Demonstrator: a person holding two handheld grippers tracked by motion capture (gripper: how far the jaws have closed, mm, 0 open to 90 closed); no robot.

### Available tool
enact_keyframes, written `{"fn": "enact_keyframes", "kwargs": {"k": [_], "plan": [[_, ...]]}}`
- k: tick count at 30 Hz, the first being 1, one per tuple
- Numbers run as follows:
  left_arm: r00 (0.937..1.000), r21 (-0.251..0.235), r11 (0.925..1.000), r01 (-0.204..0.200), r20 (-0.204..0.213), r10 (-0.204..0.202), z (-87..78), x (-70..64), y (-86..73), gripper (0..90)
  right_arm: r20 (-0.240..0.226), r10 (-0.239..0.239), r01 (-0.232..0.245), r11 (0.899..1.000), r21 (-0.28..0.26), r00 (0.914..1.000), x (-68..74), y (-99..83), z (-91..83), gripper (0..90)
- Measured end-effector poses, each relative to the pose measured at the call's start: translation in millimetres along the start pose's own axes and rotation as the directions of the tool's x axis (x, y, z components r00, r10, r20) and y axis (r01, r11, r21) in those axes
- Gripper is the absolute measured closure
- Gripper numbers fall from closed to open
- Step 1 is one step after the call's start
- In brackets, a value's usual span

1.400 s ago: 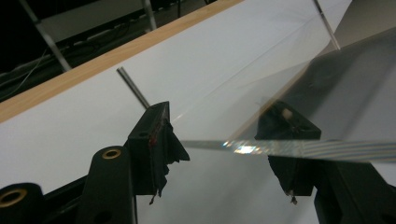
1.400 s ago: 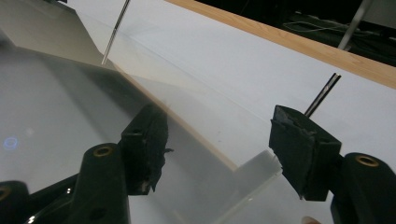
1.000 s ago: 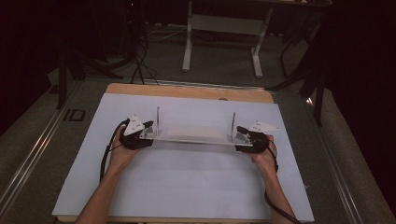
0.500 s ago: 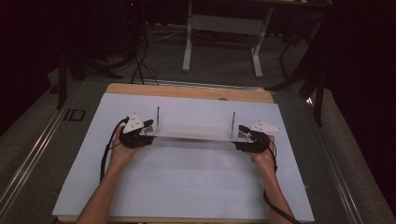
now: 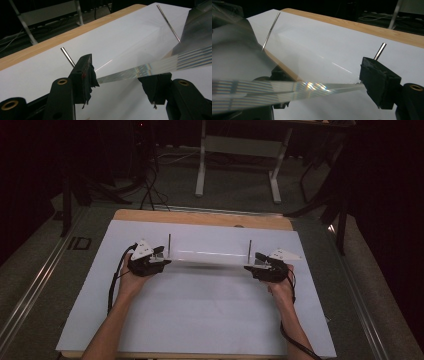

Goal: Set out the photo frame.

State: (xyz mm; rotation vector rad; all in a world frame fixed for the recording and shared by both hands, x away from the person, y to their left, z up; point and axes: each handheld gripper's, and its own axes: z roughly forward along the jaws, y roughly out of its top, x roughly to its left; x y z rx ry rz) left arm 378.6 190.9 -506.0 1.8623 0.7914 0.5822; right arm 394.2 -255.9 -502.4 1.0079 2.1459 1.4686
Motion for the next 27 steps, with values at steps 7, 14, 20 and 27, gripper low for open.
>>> {"fn": "enact_keyframes", "kwargs": {"k": [7,14,20,27], "plan": [[0.9994,-0.020,0.9992,0.034,-0.004,-0.034,1.8,3.0,2.3,46.0,0.005,0.031,-0.031,0.999,-0.021,0.9995,-4.1,4.0,-2.3,26.7],[0.9980,-0.040,0.9973,0.062,-0.006,-0.062,3.7,6.1,4.4,45.8,0.010,0.044,-0.043,0.996,-0.076,0.9990,-3.0,2.2,-2.1,33.0],[0.9964,-0.062,0.9949,0.080,-0.024,-0.082,6.2,7.1,5.7,45.9,0.050,-0.002,0.007,0.996,-0.094,0.9987,0.4,6.2,-2.4,38.7],[0.9910,-0.093,0.9896,0.110,-0.065,-0.117,11.5,7.9,9.9,46.1,0.113,-0.027,0.039,0.994,-0.104,0.9932,3.1,14.4,3.6,39.6]]}}
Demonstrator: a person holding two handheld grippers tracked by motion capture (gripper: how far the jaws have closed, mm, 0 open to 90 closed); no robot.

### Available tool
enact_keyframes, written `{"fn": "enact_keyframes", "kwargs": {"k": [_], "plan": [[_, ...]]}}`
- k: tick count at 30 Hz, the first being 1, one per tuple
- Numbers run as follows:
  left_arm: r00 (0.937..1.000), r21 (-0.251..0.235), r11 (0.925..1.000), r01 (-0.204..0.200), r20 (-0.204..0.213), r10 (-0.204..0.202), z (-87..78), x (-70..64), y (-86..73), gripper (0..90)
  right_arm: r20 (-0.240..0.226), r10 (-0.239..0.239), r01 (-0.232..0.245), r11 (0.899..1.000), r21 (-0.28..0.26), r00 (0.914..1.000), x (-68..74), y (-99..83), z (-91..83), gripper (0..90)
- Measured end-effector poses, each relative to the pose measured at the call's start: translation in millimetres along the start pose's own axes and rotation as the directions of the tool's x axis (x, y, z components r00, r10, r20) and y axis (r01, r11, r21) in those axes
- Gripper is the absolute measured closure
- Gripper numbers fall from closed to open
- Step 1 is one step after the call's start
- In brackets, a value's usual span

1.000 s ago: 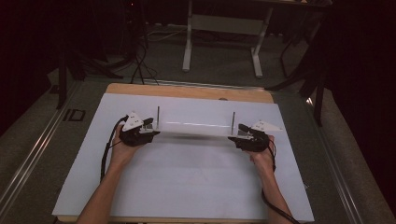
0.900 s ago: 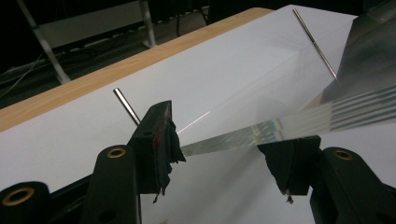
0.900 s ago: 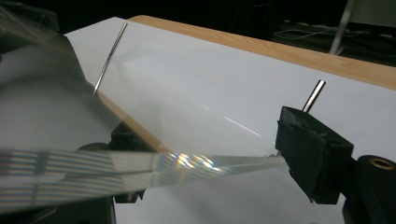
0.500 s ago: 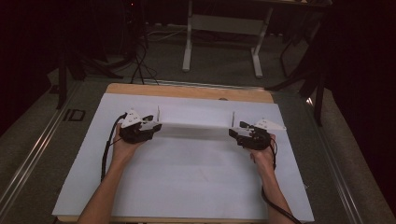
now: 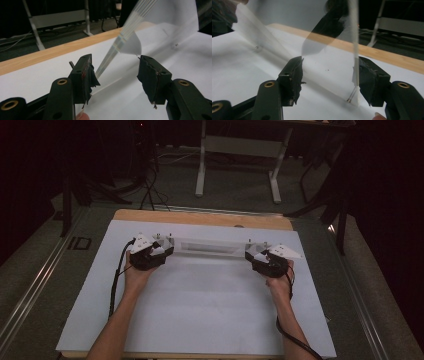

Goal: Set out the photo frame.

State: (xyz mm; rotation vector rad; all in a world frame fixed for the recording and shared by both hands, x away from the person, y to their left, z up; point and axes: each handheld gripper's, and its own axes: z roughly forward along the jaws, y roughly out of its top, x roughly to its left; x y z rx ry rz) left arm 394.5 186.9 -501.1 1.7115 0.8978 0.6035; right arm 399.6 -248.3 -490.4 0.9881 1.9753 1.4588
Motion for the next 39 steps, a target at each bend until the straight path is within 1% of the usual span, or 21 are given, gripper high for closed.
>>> {"fn": "enact_keyframes", "kwargs": {"k": [2,4,5,9,13,16,18,19,20,21,22,23,27,30,32,33,35,39], "plan": [[0.9996,0.004,0.9999,-0.011,-0.025,0.011,1.8,-1.5,3.4,46.5,0.034,-0.010,0.010,1.000,-0.008,0.9994,1.9,1.7,2.7,40.1],[0.9979,0.011,0.9991,-0.042,-0.048,0.042,3.7,-4.5,7.8,46.4,0.071,-0.041,0.040,0.999,0.016,0.9966,5.7,5.9,5.5,40.5],[0.9968,0.020,0.9985,-0.050,-0.061,0.051,4.8,-5.7,10.3,46.4,0.082,-0.056,0.054,0.998,0.027,0.9951,6.6,8.5,6.6,40.9],[0.9948,0.034,0.9981,-0.051,-0.086,0.053,8.9,-5.7,16.1,46.5,0.094,-0.069,0.064,0.996,0.057,0.9932,5.2,16.6,9.9,42.5],[0.9931,0.045,0.9980,-0.044,-0.106,0.049,9.3,-7.0,20.4,46.6,0.105,-0.096,0.087,0.993,0.080,0.9899,5.3,22.7,11.6,44.3],[0.9932,0.045,0.9986,-0.029,-0.111,0.034,5.7,-8.9,23.1,46.9,0.098,-0.089,0.082,0.994,0.076,0.9911,6.1,24.9,9.2,45.6],[0.9946,0.034,0.9994,-0.002,-0.103,0.005,1.5,-9.7,25.1,47.6,0.081,-0.065,0.059,0.996,0.073,0.9946,5.4,26.0,7.2,46.0],[0.9945,0.027,0.9996,0.002,-0.105,0.001,-0.7,-10.9,26.0,48.1,0.075,-0.052,0.047,0.997,0.068,0.9958,4.8,26.0,6.1,45.9],[0.9945,0.029,0.9996,0.006,-0.105,-0.003,-2.3,-11.8,26.8,48.4,0.064,-0.039,0.035,0.997,0.064,0.9972,4.4,25.7,4.9,45.9],[0.9948,0.033,0.9992,0.022,-0.100,-0.019,-6.2,-14.0,27.5,48.7,0.058,-0.031,0.027,0.998,0.061,0.9979,4.3,25.5,4.0,45.8],[0.9948,0.033,0.9992,0.022,-0.100,-0.019,-6.2,-14.0,27.5,49.8,0.058,-0.031,0.027,0.998,0.061,0.9979,4.3,25.5,4.0,45.8],[0.9951,0.028,0.9989,0.038,-0.092,-0.035,-8.1,-14.7,26.8,49.8,0.045,-0.013,0.011,0.998,0.058,0.9989,4.8,25.1,0.8,45.6],[0.9943,0.017,0.9972,0.072,-0.079,-0.071,-14.8,-21.1,23.4,52.5,0.030,0.000,-0.001,0.999,0.051,0.9996,5.1,25.3,-6.8,44.9],[0.9941,0.027,0.9962,0.083,-0.072,-0.081,-17.8,-26.3,20.4,53.5,0.026,0.002,-0.004,0.999,0.050,0.9996,5.3,25.1,-12.5,44.4],[0.9930,0.031,0.9955,0.089,-0.080,-0.086,-20.5,-30.9,18.8,53.6,0.023,0.000,-0.001,0.999,0.054,0.9997,5.6,24.4,-15.3,44.3],[0.9930,0.031,0.9955,0.089,-0.080,-0.086,-20.5,-30.9,18.8,53.6,0.023,0.000,-0.001,0.999,0.054,0.9997,5.6,24.4,-15.3,44.3],[0.9921,0.038,0.9953,0.089,-0.092,-0.085,-26.3,-36.9,16.7,53.6,0.013,0.002,-0.002,0.998,0.061,0.9999,6.5,22.7,-17.3,44.0],[0.9907,0.051,0.9939,0.098,-0.100,-0.092,-31.5,-39.3,14.5,53.6,-0.003,0.007,-0.007,0.998,0.069,1.0000,8.2,19.6,-17.0,43.8]]}}
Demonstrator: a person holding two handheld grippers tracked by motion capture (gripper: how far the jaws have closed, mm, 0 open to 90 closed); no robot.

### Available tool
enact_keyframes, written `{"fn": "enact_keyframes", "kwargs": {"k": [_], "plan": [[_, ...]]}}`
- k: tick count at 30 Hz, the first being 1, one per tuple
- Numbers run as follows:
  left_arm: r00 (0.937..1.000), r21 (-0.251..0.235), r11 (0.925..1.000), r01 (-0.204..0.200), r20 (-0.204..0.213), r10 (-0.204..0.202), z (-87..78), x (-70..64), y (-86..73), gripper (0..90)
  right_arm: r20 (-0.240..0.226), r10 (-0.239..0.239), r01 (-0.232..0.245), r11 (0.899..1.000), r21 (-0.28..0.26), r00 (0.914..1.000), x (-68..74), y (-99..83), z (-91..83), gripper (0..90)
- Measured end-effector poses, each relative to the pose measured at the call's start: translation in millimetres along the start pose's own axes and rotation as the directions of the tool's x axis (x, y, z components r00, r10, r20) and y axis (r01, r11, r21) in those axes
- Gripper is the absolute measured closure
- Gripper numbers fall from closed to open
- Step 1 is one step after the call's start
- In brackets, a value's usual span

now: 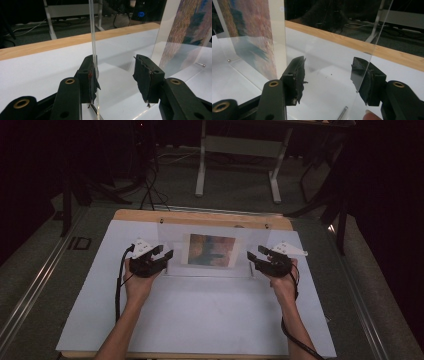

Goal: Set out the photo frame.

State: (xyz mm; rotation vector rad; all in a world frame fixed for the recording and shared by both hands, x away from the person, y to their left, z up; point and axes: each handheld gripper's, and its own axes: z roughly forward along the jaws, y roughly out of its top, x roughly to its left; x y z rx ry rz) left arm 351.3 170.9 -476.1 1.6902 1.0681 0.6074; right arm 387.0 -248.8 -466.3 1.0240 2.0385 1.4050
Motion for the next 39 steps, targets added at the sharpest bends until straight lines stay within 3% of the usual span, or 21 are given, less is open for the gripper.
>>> {"fn": "enact_keyframes", "kwargs": {"k": [9,27,32,37,39], "plan": [[0.9992,0.009,0.9992,0.038,0.007,-0.039,-7.9,-1.6,2.7,53.3,0.001,0.002,-0.002,1.000,-0.003,1.0000,8.6,0.1,-7.9,43.8],[0.9999,0.005,0.9999,0.012,-0.007,-0.012,-17.2,-11.0,-7.6,54.0,-0.030,-0.011,0.011,1.000,-0.007,0.9995,7.4,-7.1,-11.5,43.9],[0.9995,-0.010,0.9996,0.026,0.017,-0.026,-16.2,-7.2,-10.0,53.5,-0.021,-0.014,0.014,1.000,-0.007,0.9997,9.1,-7.3,-12.2,43.5],[0.9999,0.004,1.0000,-0.009,-0.012,0.009,-18.1,-8.8,-11.0,48.1,-0.018,-0.021,0.021,1.000,-0.007,0.9996,10.5,-8.1,-13.6,42.4],[0.9997,0.004,1.0000,0.002,-0.026,-0.002,-19.5,-6.6,-12.1,44.6,-0.002,-0.035,0.035,0.999,0.002,0.9994,11.5,-8.5,-14.8,41.0]]}}
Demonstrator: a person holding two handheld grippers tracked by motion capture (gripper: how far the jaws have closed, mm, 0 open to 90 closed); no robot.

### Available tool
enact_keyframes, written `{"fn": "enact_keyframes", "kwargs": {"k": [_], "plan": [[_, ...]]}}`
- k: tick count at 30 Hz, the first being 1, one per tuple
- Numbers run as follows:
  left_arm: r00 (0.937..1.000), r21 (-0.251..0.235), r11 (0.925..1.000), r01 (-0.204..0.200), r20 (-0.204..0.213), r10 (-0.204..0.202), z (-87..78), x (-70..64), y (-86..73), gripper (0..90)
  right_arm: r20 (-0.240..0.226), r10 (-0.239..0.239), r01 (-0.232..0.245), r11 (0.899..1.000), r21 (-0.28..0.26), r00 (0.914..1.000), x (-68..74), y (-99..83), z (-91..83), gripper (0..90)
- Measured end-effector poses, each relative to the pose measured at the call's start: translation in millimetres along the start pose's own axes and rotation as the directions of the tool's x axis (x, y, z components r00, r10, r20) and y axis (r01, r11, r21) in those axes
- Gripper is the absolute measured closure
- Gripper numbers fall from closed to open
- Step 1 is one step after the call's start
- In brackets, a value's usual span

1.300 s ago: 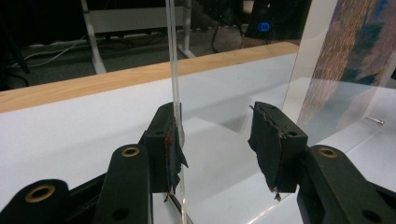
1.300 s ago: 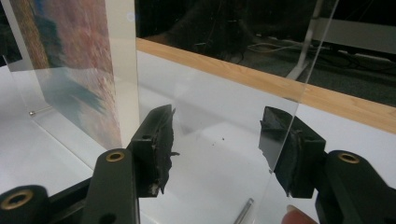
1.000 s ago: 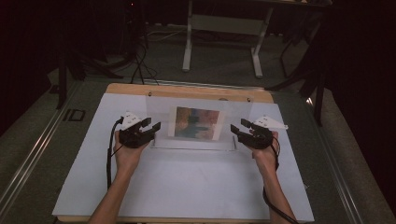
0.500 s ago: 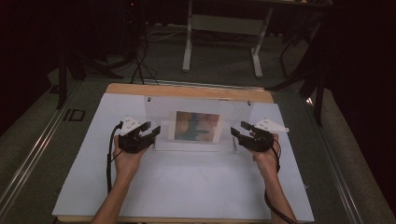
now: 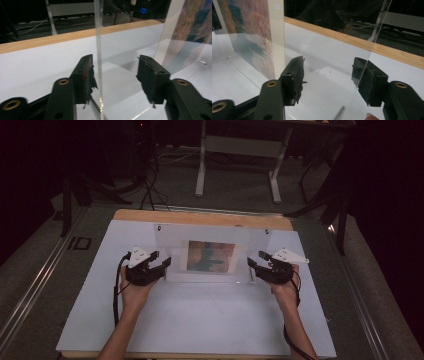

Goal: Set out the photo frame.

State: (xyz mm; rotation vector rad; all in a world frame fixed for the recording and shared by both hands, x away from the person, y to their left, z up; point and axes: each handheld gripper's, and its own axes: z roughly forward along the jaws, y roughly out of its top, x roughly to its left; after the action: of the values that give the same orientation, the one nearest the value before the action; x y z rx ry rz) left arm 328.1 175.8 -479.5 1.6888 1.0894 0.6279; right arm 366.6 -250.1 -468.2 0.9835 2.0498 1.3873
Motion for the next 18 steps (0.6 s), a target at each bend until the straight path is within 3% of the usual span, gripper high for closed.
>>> {"fn": "enact_keyframes", "kwargs": {"k": [5,18], "plan": [[0.9997,-0.007,0.9997,0.024,0.000,-0.024,-7.9,7.2,-3.4,43.7,0.007,0.009,-0.009,1.000,0.004,0.9999,-2.4,-2.2,-4.0,39.4],[0.9994,0.009,0.9994,0.033,-0.008,-0.033,-25.9,17.8,-8.0,45.1,0.026,0.025,-0.026,0.999,0.028,0.9993,-9.1,-15.8,-22.5,38.1]]}}
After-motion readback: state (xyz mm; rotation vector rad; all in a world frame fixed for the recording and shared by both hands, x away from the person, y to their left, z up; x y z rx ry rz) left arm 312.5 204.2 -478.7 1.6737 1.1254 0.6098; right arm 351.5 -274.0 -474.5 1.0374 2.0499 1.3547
